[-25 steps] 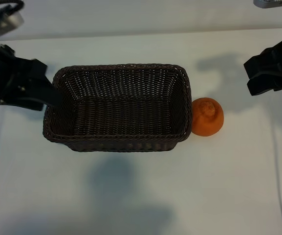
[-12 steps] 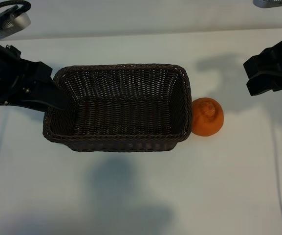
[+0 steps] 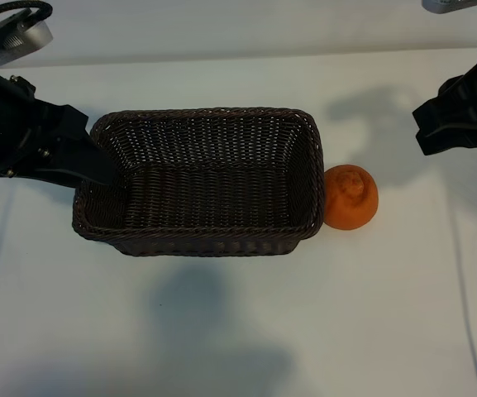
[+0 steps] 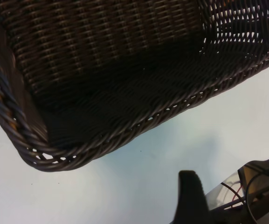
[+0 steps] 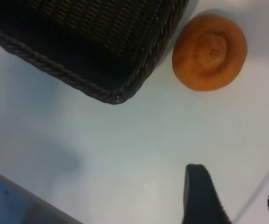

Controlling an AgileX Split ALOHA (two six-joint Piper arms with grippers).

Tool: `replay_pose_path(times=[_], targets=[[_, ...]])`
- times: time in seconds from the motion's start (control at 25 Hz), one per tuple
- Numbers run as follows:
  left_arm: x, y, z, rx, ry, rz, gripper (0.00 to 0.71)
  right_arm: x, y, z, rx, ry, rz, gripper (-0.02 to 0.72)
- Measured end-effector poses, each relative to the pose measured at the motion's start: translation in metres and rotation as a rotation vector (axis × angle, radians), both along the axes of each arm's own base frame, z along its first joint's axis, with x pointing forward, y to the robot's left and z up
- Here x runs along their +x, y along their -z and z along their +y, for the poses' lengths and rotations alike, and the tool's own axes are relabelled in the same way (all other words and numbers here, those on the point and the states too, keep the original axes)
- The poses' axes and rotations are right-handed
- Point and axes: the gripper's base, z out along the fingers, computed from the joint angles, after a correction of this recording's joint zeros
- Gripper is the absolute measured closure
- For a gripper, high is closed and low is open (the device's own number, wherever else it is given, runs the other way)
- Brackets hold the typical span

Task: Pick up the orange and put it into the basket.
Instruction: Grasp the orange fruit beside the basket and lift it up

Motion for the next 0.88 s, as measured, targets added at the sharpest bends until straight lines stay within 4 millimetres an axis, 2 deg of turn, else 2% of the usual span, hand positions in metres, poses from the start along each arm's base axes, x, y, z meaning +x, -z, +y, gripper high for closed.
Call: replay_pose_path(times=[0.16, 0.44, 0.72, 0.88], targets=[[0.0, 0.0, 0.0, 0.0, 0.0, 0.0, 0.217, 0.008, 0.009, 0.0, -0.037, -0.024, 0.018, 0.303], [0.0, 0.001, 0.001, 0.012, 0.003, -0.001, 0.217, 0.026, 0.037, -0.004, -0.142, -0.086, 0.024, 0.297], [0.0, 0.001, 0.002, 0.027, 0.005, -0.003, 0.217, 0.023, 0.078, -0.006, -0.171, -0.117, -0.007, 0.297], [0.0, 0.002, 0.003, 0.036, 0.006, -0.003, 0.217, 0.02, 0.093, -0.004, -0.136, -0.097, -0.012, 0.297]])
